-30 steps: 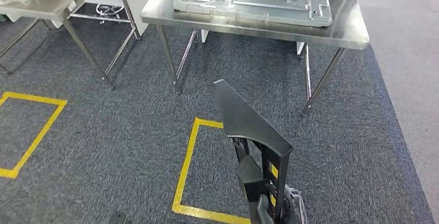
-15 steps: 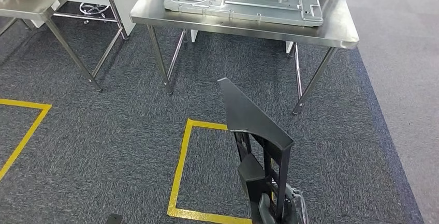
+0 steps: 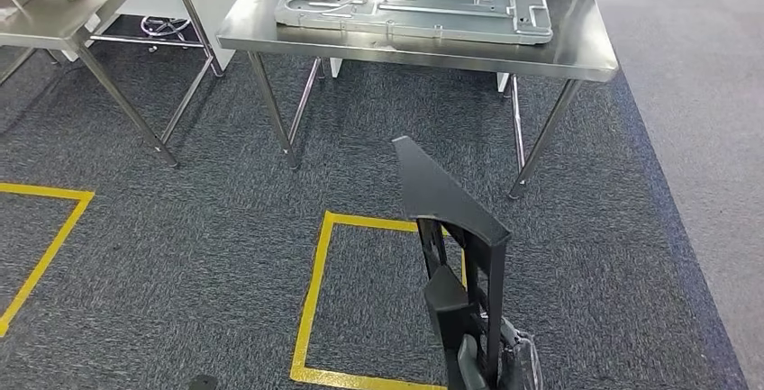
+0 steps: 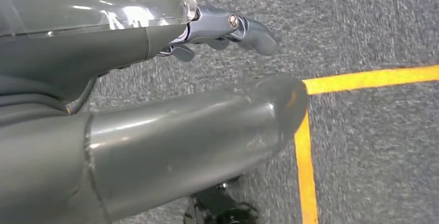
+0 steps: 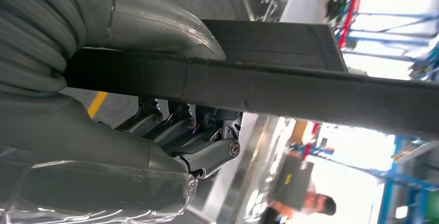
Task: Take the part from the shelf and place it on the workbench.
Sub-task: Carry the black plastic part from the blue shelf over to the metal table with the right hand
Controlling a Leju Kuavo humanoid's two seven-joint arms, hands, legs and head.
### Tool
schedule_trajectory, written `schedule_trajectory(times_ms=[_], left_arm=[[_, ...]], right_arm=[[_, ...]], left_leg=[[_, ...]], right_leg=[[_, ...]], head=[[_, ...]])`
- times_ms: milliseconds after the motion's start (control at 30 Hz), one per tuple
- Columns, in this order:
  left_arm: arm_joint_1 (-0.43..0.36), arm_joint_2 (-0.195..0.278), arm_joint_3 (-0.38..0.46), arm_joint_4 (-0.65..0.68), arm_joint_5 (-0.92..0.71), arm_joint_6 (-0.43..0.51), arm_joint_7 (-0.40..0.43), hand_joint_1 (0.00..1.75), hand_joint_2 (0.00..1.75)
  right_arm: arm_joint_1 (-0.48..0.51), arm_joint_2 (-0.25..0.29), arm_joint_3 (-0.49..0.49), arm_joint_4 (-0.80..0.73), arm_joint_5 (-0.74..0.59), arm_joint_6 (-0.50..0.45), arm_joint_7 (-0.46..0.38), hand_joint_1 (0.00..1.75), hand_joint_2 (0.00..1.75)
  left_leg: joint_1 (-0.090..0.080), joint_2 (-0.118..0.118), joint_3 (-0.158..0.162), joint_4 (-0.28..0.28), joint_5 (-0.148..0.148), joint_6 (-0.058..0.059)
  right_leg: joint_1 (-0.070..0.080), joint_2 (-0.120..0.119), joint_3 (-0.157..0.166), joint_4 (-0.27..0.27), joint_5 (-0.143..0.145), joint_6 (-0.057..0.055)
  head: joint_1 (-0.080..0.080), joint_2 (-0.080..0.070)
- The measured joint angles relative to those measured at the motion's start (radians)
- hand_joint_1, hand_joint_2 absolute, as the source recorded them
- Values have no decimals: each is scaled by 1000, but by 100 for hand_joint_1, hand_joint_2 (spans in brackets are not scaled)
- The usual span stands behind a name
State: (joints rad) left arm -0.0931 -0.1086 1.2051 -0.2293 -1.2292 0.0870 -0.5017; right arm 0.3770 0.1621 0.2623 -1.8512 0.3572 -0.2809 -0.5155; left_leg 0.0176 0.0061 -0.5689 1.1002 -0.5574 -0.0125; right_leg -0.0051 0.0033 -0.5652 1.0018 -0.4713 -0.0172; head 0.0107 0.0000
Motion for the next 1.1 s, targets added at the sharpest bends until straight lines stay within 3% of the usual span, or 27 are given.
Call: schedule_trajectory(times_ms=[67, 100, 133, 167, 233, 300, 400, 467, 567, 600, 633, 667, 733, 800, 967, 1100], left_arm=[[2, 3, 0, 0, 0, -2, 6, 0, 0], [4, 5, 0, 0, 0, -2, 10, 0, 0], [5, 8, 0, 0, -2, -2, 12, 0, 0], [6, 10, 0, 0, -4, -2, 14, 0, 0], [5, 13, -2, 0, -12, -4, 18, 0, 0], [2, 15, -6, 0, -21, -4, 23, 0, 0], [-4, 14, -13, 0, -36, -6, 34, 0, 0], [-11, 12, -19, 0, -41, -7, 38, 0, 0], [-18, 11, -27, 0, -42, -8, 41, 0, 0], [-18, 11, -29, 0, -42, -8, 42, 0, 0], [-18, 11, -31, 0, -42, -8, 43, 0, 0], [-18, 11, -32, 0, -42, -9, 43, 0, 0], [-18, 11, -33, 0, -42, -10, 44, 0, 0], [-19, 11, -34, 0, -42, -10, 43, 0, 0], [-22, 11, -37, 0, -55, -10, 45, 0, 0], [-23, 11, -38, 0, -56, -10, 45, 0, 0]], right_arm=[[-6, 5, -19, 12, 22, -31, 44, 175, 175], [-10, 7, -33, 20, 42, -54, 69, 175, 175], [-15, 8, -47, 27, 67, -80, 91, 175, 175], [-22, 9, -63, 36, 103, -116, 116, 175, 175], [-44, 16, -99, 51, 189, -201, 162, 175, 175], [-74, 21, -137, 62, 265, -275, 198, 175, 175], [-124, 22, -179, 78, 394, -354, 248, 175, 175], [-155, 22, -198, 89, 453, -382, 271, 175, 175], [-184, 22, -220, 104, 471, -391, 283, 175, 175], [-188, 21, -224, 110, 472, -392, 285, 175, 175], [-189, 22, -228, 115, 473, -392, 286, 175, 175], [-189, 22, -231, 119, 473, -392, 287, 175, 175], [-191, 22, -235, 126, 474, -392, 289, 175, 175], [-196, 22, -237, 131, 478, -393, 289, 175, 175], [-205, 27, -260, 135, 596, -403, 275, 175, 175], [-206, 28, -262, 135, 608, -404, 273, 175, 175]], left_leg=[[0, 0, -65, 133, -61, -3], [1, 0, -94, 186, -76, -4], [1, 0, -106, 203, -69, -4], [1, 0, -99, 180, -42, -3], [0, -1, -43, 52, 31, 3], [-4, -2, -2, -44, 64, 12], [-6, -1, 3, -63, 67, 26], [-2, 0, 7, -74, 74, 39], [1, 1, 9, -81, 78, 49], [1, 1, 9, -81, 78, 48], [1, 1, 10, -81, 77, 47], [2, 0, 11, -81, 75, 45], [4, -1, 18, -81, 71, 37], [2, -2, 20, -80, 66, 25], [2, -2, 25, -89, 66, -2], [2, -1, 25, -90, 66, -4]], right_leg=[[4, -1, 2, 0, -2, -7], [6, -1, 2, 1, -4, -9], [8, 0, 3, 2, -5, -9], [8, 1, 4, 5, -7, -9], [9, 3, 6, 13, -13, -6], [12, 4, 3, 23, -19, 2], [12, 5, -1, 25, -19, 17], [10, 4, -10, 47, -36, 29], [0, 2, -91, 212, -119, 47], [-5, 2, -122, 268, -136, 52], [-9, 2, -138, 292, -134, 56], [-13, 1, -134, 277, -111, 58], [-19, -2, -80, 153, -36, 60], [-16, -4, -30, 43, 4, 55], [-7, 0, -23, 18, 3, 30], [-8, 0, -23, 17, 3, 29]], head=[[-3, 0], [-4, 0], [-4, 0], [-4, 0], [-5, 0], [-4, 0], [-5, 0], [-2, 0], [4, 0], [4, 0], [4, 0], [4, 0], [5, 0], [5, 0], [2, 0], [2, 0]])
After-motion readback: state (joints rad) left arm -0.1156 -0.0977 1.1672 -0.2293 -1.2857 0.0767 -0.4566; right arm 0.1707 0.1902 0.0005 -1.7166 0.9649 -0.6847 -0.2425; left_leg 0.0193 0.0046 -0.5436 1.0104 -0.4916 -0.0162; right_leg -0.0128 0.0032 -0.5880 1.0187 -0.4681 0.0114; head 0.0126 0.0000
